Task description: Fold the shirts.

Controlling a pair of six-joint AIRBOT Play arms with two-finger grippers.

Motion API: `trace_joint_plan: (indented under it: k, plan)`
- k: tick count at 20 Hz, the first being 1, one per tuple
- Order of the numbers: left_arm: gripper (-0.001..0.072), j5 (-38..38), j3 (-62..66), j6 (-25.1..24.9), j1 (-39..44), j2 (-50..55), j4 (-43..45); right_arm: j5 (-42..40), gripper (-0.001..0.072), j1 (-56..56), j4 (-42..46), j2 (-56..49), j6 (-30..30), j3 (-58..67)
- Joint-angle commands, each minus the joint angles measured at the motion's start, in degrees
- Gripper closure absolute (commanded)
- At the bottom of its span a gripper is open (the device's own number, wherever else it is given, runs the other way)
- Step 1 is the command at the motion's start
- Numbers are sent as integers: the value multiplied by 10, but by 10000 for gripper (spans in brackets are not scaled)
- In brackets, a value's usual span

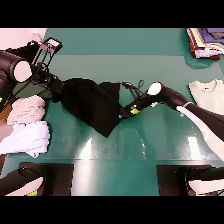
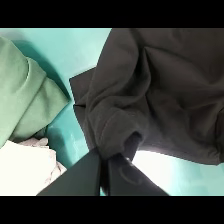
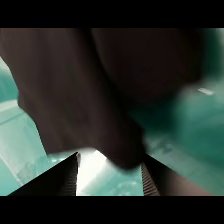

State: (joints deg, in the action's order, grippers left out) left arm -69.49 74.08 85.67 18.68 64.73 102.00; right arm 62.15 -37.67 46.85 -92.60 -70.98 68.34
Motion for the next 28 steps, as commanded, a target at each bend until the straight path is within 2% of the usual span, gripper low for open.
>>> trace_joint_plan:
  k: [1, 3, 7, 13, 14, 16, 18, 20, 28]
  plan:
    - [679, -1, 0, -1, 0, 0, 0, -7, 358, -24, -7, -49, 4, 59]
    - [679, -1, 0, -1, 0, 0, 0, -7, 693, -18, 7, -52, 5, 79]
    - [680, -4, 7, -1, 0, -14, 1, 17, 694, 21, 29, -31, 3, 123]
    - [680, 7, 133, 5, 0, -66, -17, 5, 694, 167, 28, 142, 3, 161]
    - [680, 16, 155, 16, 0, -68, -41, 5, 694, 197, 28, 174, 3, 169]
    - [680, 46, 184, 18, 0, -68, -144, 9, 694, 247, 28, 229, 3, 183]
    - [680, 92, 187, -20, 0, -68, -286, 9, 694, 290, 28, 281, 3, 201]
    - [680, 114, 187, -52, 0, -68, -366, 8, 694, 330, 29, 325, 3, 223]
    - [680, 81, 187, -52, 0, -68, -410, 3, 694, 450, 28, 398, 3, 288]
